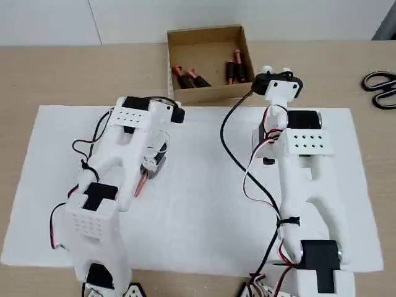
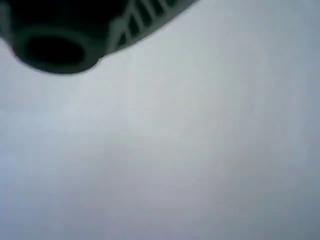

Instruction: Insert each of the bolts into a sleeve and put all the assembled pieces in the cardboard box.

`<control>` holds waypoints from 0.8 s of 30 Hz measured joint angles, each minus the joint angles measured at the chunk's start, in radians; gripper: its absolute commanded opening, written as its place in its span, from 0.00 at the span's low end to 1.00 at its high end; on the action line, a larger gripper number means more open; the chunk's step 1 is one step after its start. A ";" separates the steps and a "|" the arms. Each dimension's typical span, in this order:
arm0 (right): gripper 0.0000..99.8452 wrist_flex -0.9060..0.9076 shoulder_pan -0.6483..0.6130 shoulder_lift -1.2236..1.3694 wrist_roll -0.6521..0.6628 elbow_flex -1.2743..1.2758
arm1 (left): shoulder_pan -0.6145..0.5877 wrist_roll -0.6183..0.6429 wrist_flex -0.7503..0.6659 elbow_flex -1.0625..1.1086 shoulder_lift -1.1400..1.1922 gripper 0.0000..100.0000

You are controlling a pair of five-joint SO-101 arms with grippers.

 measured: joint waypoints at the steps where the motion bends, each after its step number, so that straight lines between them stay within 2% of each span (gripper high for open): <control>1: 0.00 0.000 0.000 0.000 0.000 0.000 | 0.000 0.000 0.000 0.000 0.000 0.07; 24: 0.00 0.000 -0.002 0.000 0.000 0.000 | -0.002 -0.021 -0.025 -0.043 0.000 0.10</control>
